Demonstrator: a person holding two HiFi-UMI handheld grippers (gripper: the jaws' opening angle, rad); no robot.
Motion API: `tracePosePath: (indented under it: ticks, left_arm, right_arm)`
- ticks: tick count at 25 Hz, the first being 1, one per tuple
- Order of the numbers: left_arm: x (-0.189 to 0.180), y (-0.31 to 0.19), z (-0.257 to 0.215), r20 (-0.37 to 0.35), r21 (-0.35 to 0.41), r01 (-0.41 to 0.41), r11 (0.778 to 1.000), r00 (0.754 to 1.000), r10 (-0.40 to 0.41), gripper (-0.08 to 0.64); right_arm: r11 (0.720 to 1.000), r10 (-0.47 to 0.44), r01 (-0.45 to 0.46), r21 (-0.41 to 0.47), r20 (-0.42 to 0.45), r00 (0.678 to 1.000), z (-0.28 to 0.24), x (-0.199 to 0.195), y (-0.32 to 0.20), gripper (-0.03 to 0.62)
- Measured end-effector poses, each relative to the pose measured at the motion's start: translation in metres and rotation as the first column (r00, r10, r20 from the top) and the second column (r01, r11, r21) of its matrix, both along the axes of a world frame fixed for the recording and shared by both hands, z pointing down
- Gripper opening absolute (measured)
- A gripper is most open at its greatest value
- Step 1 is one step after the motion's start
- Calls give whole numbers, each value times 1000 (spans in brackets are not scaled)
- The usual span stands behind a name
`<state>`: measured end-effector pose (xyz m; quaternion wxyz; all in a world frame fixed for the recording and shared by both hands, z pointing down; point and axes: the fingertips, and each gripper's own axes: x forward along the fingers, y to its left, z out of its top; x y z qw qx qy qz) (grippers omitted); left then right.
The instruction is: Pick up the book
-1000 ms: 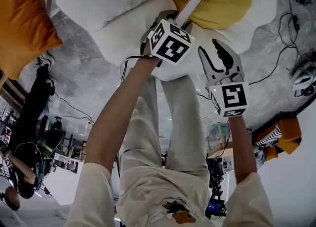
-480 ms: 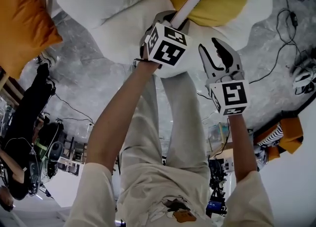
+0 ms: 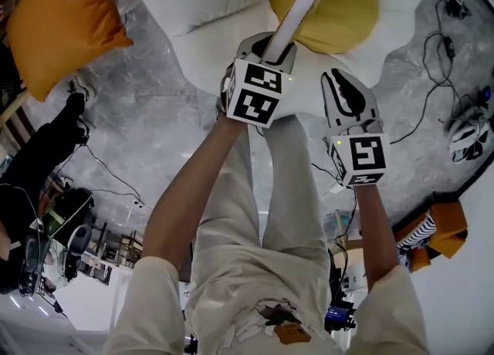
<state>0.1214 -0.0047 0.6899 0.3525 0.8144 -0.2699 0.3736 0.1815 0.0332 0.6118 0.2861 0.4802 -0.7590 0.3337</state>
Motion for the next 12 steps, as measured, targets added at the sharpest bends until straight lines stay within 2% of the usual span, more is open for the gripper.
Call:
tracePosePath:
  ticks: [5,12]
  left_arm:
    - [-18,-8,-54,-19,63,51,997,999,-50,141]
    - [-35,-3,-137,-47,112,74,991,997,-69,141]
  right_arm:
    - [999,12,-12,46,7,1000,-40,-12,-8,74]
    - [994,32,-33,107,8,999,-109,-29,-13,73]
